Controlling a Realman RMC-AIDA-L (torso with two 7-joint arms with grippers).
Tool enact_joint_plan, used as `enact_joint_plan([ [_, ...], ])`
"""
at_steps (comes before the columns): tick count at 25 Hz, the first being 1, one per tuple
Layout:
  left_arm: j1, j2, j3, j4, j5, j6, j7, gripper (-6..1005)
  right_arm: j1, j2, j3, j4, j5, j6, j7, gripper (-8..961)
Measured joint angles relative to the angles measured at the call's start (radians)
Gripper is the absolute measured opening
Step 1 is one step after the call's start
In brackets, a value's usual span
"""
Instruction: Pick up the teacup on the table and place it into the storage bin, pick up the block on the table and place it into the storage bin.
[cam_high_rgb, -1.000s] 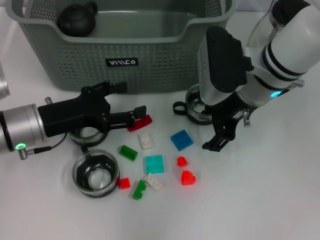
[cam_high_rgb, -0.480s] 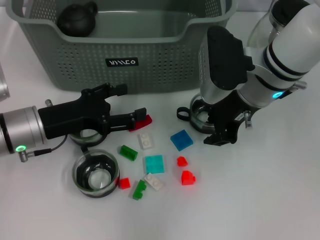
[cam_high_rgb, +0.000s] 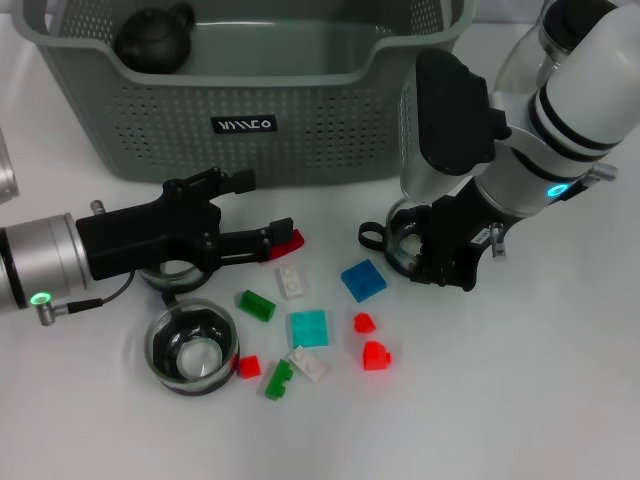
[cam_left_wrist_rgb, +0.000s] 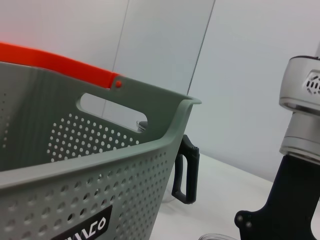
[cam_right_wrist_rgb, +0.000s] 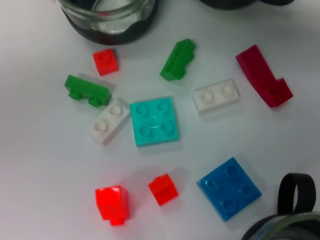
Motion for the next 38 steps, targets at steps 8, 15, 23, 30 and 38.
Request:
enact_joint_plan([
  [8, 0.011, 0.001, 0.001, 0.002, 0.002, 0.017, 0.000, 906, -0.027, -0.006, 0.086, -0.114, -0.024, -0.145, 0.037, 55],
  [15, 0.027, 0.005, 0.000, 0.005, -0.001, 0.029, 0.000, 906, -0.071, -0.006, 0.287, -0.442, 0.008, -0.481, 0.104, 54],
  [23, 0.020, 0.006, 0.000, 0.007, -0.003, 0.039, 0.005, 905, 0.065, -0.013, 0.545, -0.555, 0.298, -0.554, 0.202, 54],
  [30, 0.018, 0.006, 0.000, 0.008, -0.005, 0.040, 0.011, 905, 0.142, -0.036, 0.561, -0.361, 0.174, -0.150, 0.139, 55],
  [38, 0.015, 0.005, 0.000, 0.002, -0.006, 0.031, 0.033, 905, 0.239, -0.027, 0.481, 0.051, 0.064, 0.383, -0.018, 55],
])
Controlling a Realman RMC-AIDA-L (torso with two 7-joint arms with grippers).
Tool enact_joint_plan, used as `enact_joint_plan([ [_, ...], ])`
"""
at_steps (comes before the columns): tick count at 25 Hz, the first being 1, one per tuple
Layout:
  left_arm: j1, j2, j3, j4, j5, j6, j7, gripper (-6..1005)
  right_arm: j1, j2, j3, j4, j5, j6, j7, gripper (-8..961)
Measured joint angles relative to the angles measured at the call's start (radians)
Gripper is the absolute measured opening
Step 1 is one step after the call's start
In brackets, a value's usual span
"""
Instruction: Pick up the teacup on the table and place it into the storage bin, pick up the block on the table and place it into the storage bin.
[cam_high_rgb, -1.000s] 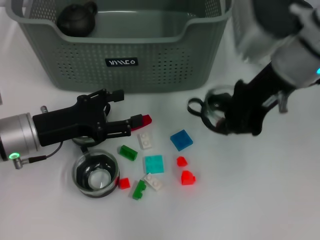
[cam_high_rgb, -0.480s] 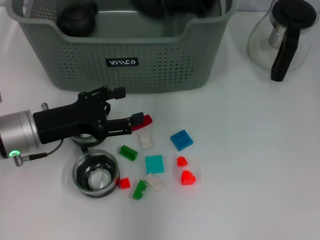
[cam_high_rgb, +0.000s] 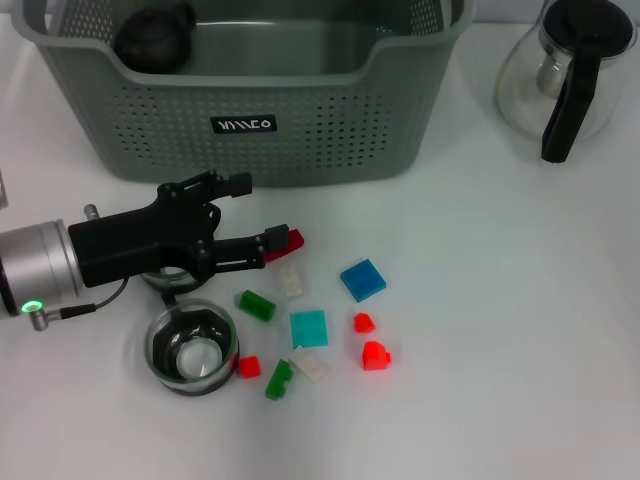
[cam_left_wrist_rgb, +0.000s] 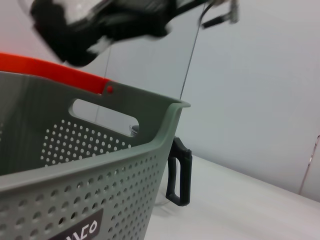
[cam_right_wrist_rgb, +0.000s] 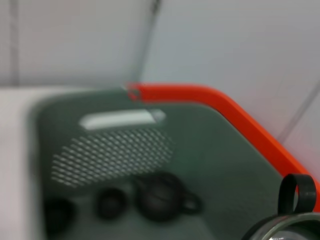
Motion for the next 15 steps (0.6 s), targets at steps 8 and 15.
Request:
enact_joint_plan([
  [8, -0.011, 0.000, -0.001, 0.000, -0.003, -0.001, 0.001, 904, 0.078, 0.031, -0.147, 0.251, -0.007, 0.332, -0.088, 54],
  [15, -0.008, 0.000, -0.001, -0.002, -0.003, -0.002, 0.001, 904, 0.073, 0.032, -0.189, 0.299, 0.028, 0.353, -0.099, 56],
])
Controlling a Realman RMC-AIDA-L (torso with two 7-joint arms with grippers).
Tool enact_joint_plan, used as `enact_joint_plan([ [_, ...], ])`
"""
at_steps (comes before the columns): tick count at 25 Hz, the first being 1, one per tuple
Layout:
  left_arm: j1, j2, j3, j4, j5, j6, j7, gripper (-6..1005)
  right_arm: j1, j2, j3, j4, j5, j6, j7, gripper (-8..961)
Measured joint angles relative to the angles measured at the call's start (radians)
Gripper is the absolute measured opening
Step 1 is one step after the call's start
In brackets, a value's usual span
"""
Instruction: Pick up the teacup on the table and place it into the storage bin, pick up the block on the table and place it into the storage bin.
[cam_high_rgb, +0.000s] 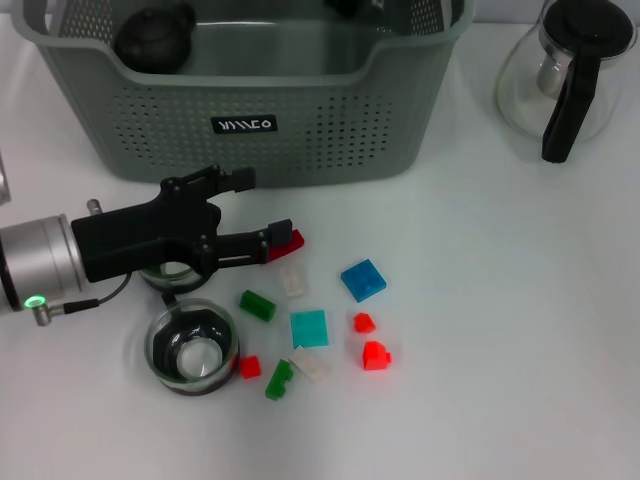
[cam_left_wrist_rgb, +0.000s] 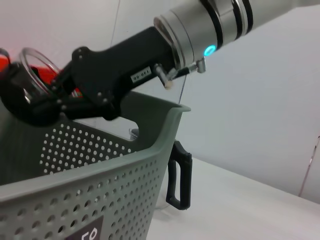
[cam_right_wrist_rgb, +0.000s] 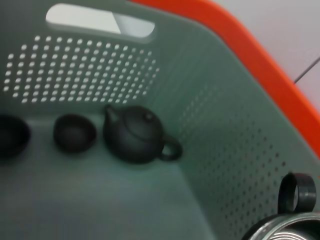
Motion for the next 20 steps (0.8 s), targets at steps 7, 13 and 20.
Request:
enact_joint_plan([
  [7, 0.003, -0.001, 0.000, 0.000, 0.000, 0.000, 0.000, 904, -0.015, 0.000, -0.003, 0.019, 0.001, -0.007, 0.006, 59],
  [13, 0.003, -0.003, 0.000, 0.000, 0.000, 0.000, 0.000, 903, -0.021, -0.002, -0.004, 0.017, 0.000, -0.011, 0.010, 62],
  [20, 0.004, -0.003, 0.000, 0.000, 0.000, 0.003, -0.001, 903, -0.023, -0.003, -0.004, 0.015, 0.000, -0.017, 0.015, 65],
])
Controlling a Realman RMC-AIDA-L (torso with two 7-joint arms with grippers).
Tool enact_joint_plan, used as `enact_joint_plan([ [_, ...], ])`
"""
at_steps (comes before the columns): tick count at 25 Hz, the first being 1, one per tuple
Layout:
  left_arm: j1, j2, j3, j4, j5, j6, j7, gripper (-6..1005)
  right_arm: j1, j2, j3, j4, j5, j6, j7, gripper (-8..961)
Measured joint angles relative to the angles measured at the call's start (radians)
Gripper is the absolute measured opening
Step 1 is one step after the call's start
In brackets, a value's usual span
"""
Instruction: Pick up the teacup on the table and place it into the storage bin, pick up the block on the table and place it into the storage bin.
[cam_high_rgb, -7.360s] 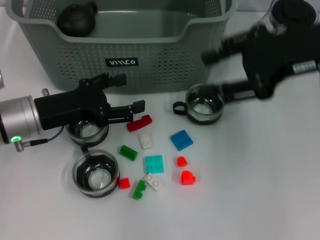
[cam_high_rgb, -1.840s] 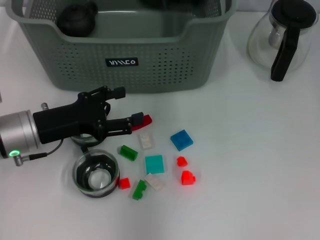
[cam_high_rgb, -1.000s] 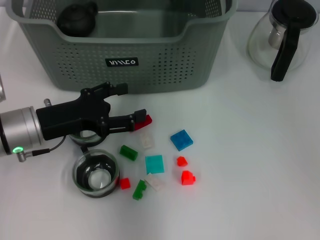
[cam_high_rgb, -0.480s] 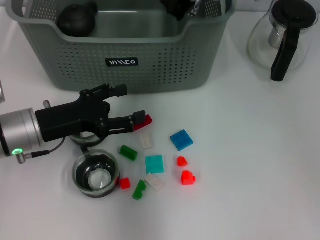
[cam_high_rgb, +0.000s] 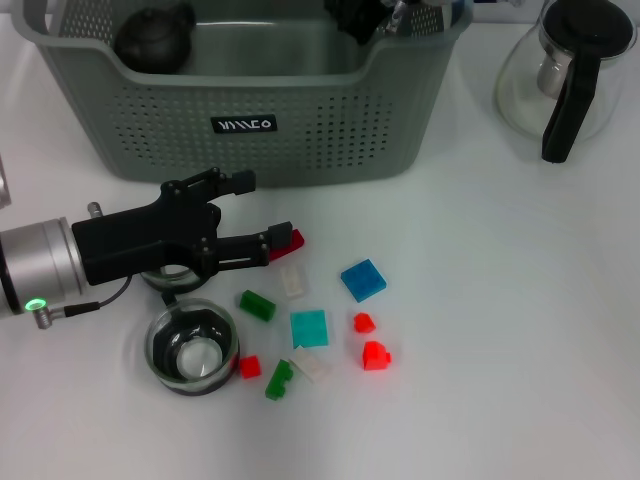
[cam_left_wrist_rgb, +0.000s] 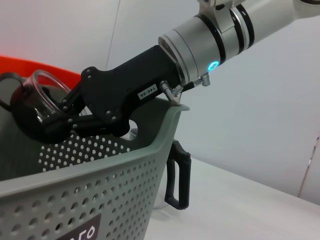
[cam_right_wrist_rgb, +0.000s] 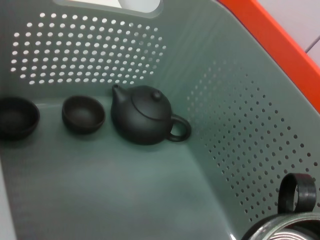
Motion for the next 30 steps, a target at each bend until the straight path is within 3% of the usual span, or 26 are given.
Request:
enact_joint_plan([
  [5, 0.000, 0.000, 0.000, 0.000, 0.000, 0.002, -0.002, 903, -0.002, -0.003, 0.000, -0.021, -0.006, -0.028, 0.021, 67],
  [15, 0.000, 0.003, 0.000, 0.000, 0.000, 0.008, -0.004, 902, -0.070, -0.007, 0.004, -0.210, -0.067, -0.098, 0.112, 294],
  [18, 0.000, 0.005, 0.000, 0.001, 0.000, 0.013, -0.004, 902, -0.101, -0.008, 0.010, -0.306, -0.074, -0.122, 0.134, 405],
  [21, 0.001, 0.005, 0.000, 0.006, 0.000, 0.021, -0.003, 902, -0.146, -0.010, 0.033, -0.439, -0.066, -0.177, 0.156, 516],
  [24, 0.002, 0.013, 0.000, 0.008, 0.001, 0.029, -0.005, 902, -0.202, -0.010, 0.075, -0.580, -0.010, -0.282, 0.147, 697],
  [25, 0.003, 0.018, 0.000, 0.008, 0.002, 0.035, -0.005, 902, -0.264, -0.010, 0.090, -0.676, 0.076, -0.381, 0.122, 758],
  [26, 0.005, 0.023, 0.000, 0.009, 0.003, 0.042, -0.006, 902, -0.264, -0.010, 0.090, -0.676, 0.076, -0.381, 0.122, 790],
  [30, 0.015, 0.034, -0.001, 0.032, 0.012, 0.065, -0.007, 901, -0.424, -0.012, 0.104, -0.864, 0.296, -0.588, 0.046, 884],
])
